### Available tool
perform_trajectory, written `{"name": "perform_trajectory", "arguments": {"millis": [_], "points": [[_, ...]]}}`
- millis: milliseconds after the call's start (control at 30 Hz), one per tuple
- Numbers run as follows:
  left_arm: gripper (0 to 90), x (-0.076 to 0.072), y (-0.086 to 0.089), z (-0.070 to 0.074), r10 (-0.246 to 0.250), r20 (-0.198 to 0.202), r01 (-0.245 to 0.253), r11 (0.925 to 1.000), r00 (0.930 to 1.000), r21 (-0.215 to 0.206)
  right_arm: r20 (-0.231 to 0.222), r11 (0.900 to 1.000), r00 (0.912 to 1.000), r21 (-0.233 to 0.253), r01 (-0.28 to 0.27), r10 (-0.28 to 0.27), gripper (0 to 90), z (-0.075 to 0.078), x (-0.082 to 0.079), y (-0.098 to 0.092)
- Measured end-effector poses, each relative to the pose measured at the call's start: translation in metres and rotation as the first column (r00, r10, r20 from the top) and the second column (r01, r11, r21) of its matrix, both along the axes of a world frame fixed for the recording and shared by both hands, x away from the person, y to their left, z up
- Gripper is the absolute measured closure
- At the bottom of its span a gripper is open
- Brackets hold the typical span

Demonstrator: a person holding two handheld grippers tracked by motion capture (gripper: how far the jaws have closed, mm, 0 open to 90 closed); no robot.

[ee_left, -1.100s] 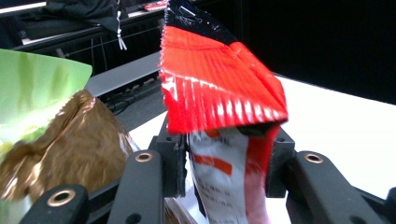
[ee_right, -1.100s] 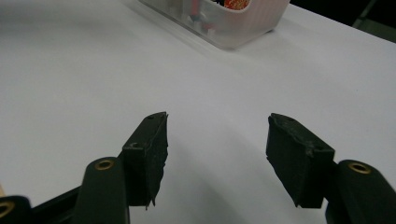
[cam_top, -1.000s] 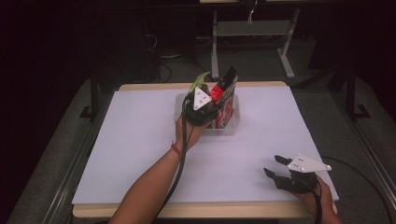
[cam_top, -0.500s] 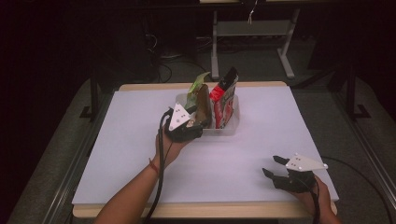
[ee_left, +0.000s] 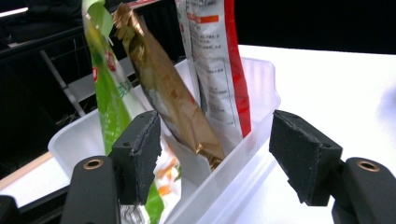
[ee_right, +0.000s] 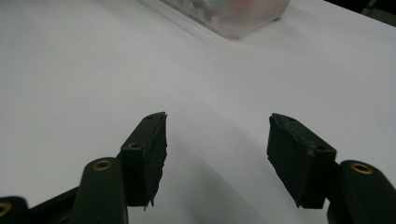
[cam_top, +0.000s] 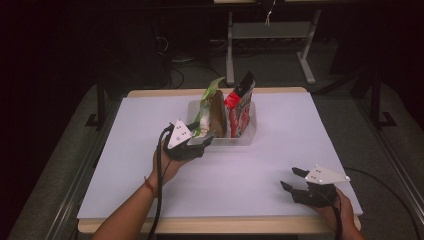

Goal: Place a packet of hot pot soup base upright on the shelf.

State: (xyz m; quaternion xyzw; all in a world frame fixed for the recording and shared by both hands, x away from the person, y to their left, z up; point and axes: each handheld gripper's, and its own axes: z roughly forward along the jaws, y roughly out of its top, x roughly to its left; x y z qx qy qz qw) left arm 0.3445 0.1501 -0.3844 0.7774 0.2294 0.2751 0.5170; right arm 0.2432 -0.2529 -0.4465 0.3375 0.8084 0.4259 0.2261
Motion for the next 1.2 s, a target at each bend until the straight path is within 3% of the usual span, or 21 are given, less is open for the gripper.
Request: {"name": "perform_trajectory", "arguments": {"millis": [233,533,767,833,1200], "points": [[30.7,-0.003,0.012,-0.003,0.005,0.000,-0.005,0.9990,1.0000,0.045,0.000,1.000,1.0000,-0.002,-0.001,0.001,37.4,0.000,0.000,0.000],[27.2,-0.007,0.032,-0.008,0.029,-0.017,-0.028,0.9971,0.9994,0.072,0.003,1.000,1.0000,-0.003,0.001,-0.001,36.4,0.000,0.000,0.000],[23.8,-0.010,0.050,-0.011,0.021,-0.079,-0.015,0.9974,0.9967,0.071,0.000,1.000,1.0000,-0.005,0.000,0.000,35.1,0.000,0.000,0.001],[17.8,-0.011,0.056,-0.012,0.005,-0.100,0.001,0.9983,0.9950,0.059,-0.001,1.000,1.0000,-0.003,-0.001,0.001,35.1,0.000,-0.001,0.002],[17.1,-0.019,0.080,-0.023,0.045,-0.125,-0.031,0.9939,0.9911,0.106,0.000,1.000,1.0000,-0.002,0.000,0.000,35.0,0.000,-0.001,0.001]]}}
